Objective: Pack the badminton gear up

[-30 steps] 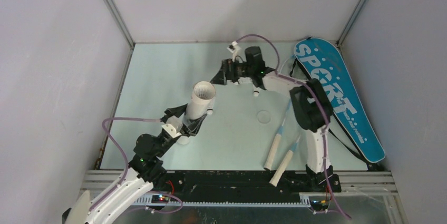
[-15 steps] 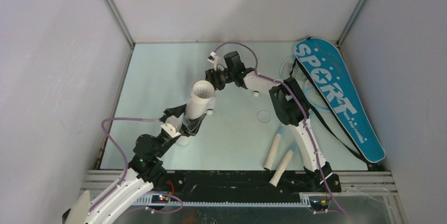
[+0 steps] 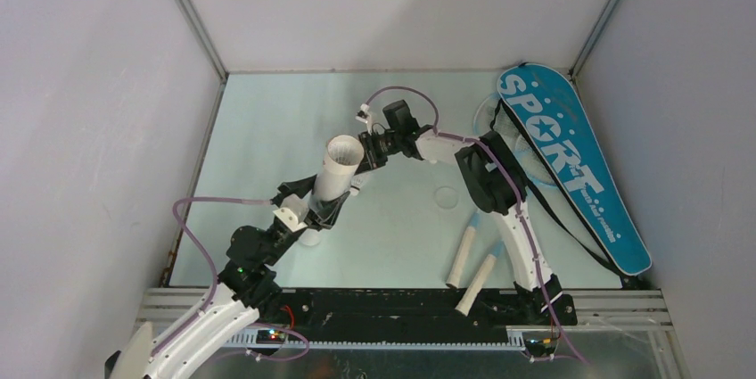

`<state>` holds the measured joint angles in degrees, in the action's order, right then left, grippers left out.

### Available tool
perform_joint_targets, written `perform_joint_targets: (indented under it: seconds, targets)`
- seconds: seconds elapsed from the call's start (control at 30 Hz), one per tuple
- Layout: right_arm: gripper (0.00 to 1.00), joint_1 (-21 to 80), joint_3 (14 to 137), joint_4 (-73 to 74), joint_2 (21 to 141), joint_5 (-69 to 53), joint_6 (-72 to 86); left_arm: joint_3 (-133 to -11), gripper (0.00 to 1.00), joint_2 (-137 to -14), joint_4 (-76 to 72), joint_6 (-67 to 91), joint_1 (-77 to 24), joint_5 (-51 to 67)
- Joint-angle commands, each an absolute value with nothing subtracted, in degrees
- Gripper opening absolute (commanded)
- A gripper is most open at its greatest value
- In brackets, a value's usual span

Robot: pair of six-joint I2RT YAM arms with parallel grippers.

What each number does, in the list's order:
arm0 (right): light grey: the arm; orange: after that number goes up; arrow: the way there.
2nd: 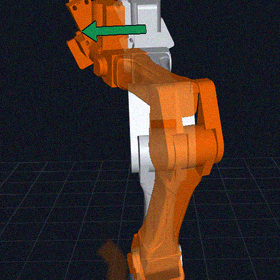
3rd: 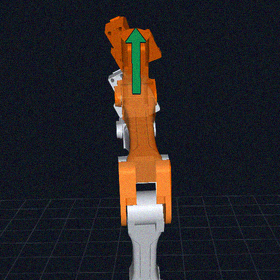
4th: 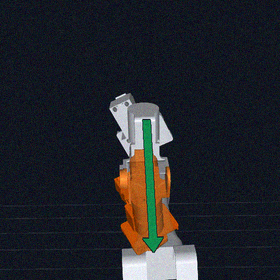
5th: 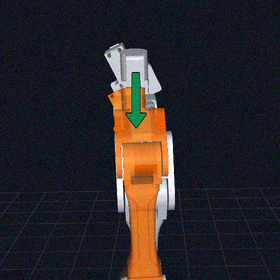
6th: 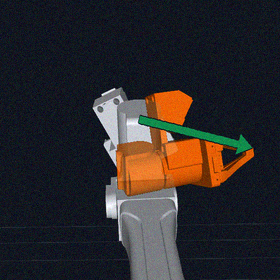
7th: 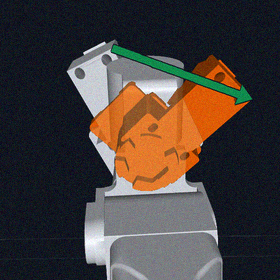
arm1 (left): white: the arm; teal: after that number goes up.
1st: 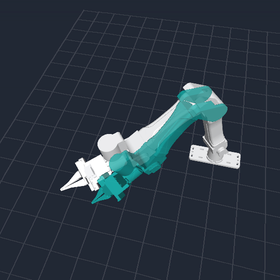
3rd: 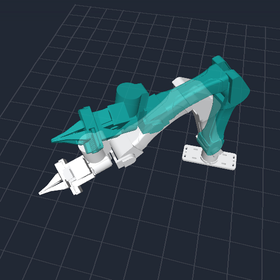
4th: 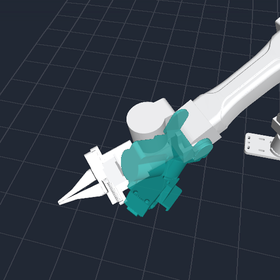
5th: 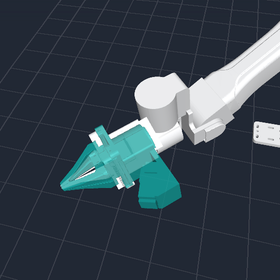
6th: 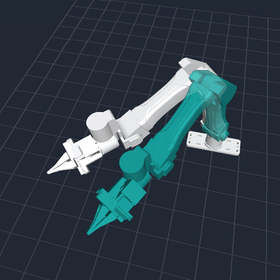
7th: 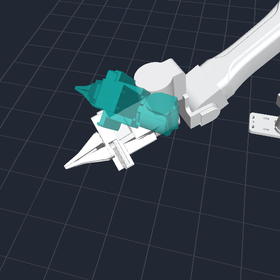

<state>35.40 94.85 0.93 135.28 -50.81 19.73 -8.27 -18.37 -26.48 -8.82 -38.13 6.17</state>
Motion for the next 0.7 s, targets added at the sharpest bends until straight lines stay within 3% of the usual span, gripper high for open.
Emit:
perform_joint_targets:
  seconds: [0.0,0.17,0.43,0.67]
  targets:
    - [0.14,35.86,92.83,-1.97,128.81,-50.28,19.68,-8.94,0.66,-18.69,-24.87,-6.67,-38.29,5.37]
    - [0.0,35.62,89.99,-2.31,123.48,-47.87,19.6,-8.72,0.66,-18.31,-25.02,-6.58,-38.31,5.32]
    - [0.0,33.24,79.83,-6.63,106.9,-43.65,19.85,-8.63,0.66,-18.93,-26.17,-6.41,-38.25,5.13]
    - [0.0,32.5,68.15,-9.88,83.57,-29.41,13.04,-9.17,0.67,-21.35,-26.09,-7.44,-38.32,6.56]
